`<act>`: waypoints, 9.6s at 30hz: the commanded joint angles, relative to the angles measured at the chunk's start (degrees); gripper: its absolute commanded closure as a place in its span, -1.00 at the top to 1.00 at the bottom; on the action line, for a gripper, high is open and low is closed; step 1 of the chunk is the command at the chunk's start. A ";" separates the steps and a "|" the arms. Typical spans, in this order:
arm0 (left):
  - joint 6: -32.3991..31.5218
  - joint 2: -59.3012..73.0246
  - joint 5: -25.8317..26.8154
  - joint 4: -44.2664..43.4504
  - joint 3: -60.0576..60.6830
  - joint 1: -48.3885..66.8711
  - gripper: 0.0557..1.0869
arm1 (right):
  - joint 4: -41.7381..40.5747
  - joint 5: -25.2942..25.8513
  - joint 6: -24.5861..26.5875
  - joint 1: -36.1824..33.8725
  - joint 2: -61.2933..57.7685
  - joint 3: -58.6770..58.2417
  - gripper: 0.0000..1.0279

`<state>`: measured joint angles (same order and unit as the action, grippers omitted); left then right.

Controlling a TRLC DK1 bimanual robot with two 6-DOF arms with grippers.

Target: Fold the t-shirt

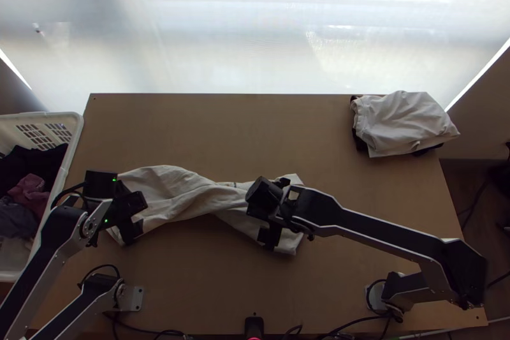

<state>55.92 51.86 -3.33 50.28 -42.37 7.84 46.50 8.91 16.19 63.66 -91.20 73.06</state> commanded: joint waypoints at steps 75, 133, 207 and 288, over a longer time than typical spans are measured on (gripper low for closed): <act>26.08 6.42 9.31 -11.43 12.66 -16.71 -0.77 | -13.81 6.12 3.24 -1.96 -8.21 -7.31 0.52; 13.07 -8.00 14.58 16.87 -10.19 -21.99 -0.92 | 2.63 -3.90 -2.47 -0.38 -3.37 6.57 0.57; 10.17 -8.44 15.64 18.01 -19.24 -24.18 -0.92 | 8.87 -14.97 -4.06 -0.99 -2.32 7.28 0.51; -9.51 -10.28 18.89 26.18 -43.50 -20.32 -0.92 | 14.58 -29.56 0.87 -21.56 28.09 -5.38 -0.95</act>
<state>45.41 43.66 15.68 80.42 -97.14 -12.71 73.91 -24.49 15.75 42.70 -62.76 83.79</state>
